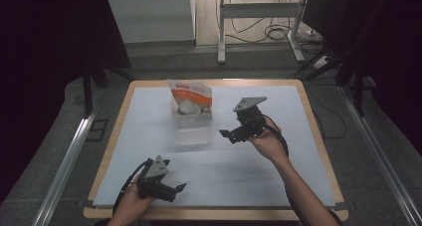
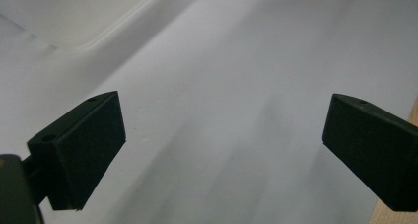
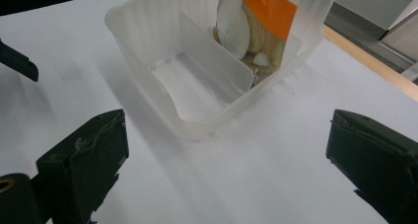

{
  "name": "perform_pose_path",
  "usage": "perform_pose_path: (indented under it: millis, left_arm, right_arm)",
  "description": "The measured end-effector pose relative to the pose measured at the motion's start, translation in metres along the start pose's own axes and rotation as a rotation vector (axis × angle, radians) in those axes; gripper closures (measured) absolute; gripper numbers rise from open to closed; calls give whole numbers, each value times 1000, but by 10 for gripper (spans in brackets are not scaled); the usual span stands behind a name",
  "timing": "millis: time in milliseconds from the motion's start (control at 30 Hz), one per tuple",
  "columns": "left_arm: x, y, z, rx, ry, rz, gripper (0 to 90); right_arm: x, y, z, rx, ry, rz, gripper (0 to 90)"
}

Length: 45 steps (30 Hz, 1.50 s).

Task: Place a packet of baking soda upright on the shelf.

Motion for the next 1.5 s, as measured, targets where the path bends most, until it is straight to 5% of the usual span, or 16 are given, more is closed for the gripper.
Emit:
perform_pose_path:
  millis: [600,1500]
  left_arm:
    - [1,1,0,3,-6,4,28]
    - [1,1,0,3,-5,5,29]
  right_arm:
    - [-31,29,-1,-11,-33,4,19]
    - [-109,89,5,-122,-108,45,19]
Point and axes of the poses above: each handheld gripper's, and its own axes: y roughly backward along the jaws, x roughly out of its top, z roughly to its right, the point moved 9 cm from there along -y, roughly forward along the jaws, and after that the axes turned 6 degrees about -y, right-handed, at the moved point
